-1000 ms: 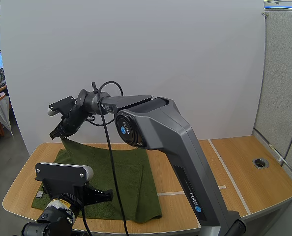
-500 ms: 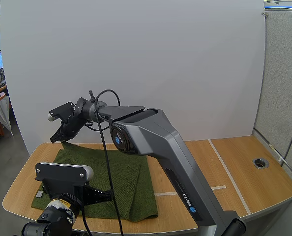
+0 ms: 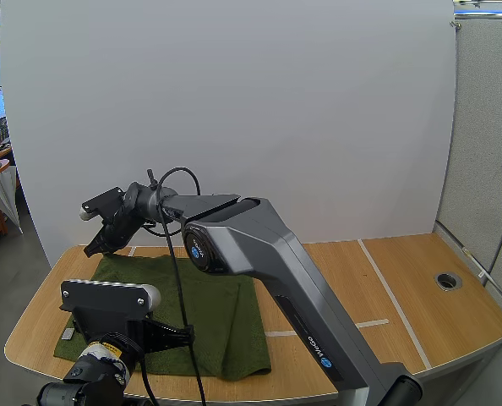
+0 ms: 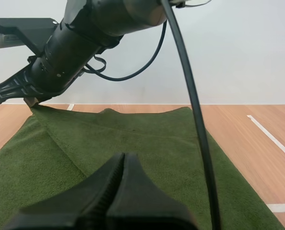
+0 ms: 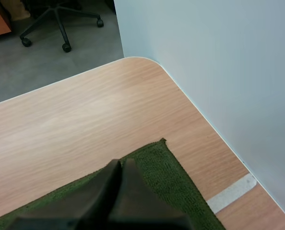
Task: Fold the towel
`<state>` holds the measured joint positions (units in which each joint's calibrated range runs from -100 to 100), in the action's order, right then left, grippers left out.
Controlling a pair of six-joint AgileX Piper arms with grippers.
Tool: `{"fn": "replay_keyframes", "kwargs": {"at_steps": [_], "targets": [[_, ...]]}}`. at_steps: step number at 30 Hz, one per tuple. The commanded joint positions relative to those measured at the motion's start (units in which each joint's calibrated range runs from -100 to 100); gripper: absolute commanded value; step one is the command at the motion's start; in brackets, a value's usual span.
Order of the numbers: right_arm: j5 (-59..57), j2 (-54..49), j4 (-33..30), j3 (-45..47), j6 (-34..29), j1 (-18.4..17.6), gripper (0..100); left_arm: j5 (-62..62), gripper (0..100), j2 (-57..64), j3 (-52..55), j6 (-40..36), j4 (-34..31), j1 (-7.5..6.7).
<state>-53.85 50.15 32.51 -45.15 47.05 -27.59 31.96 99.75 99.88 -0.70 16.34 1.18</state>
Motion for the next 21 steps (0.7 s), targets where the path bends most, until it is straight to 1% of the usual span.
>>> {"fn": "replay_keyframes", "kwargs": {"at_steps": [1, 6, 21], "targets": [[2.3, 2.3, 0.3, -4.8, -0.1, -0.3, 0, -0.7, 0, 0.2, 0.1, -0.3, -0.7, 0.13], [2.7, 3.8, 0.1, -6.6, -0.1, -0.3, 0, -0.7, 0, 0.2, 0.1, -0.3, -0.7, 0.13], [6.3, 5.8, 0.1, -6.6, 0.2, -0.9, 0, -0.7, 0, 0.2, 0.1, -0.3, -0.7, 0.13]]}}
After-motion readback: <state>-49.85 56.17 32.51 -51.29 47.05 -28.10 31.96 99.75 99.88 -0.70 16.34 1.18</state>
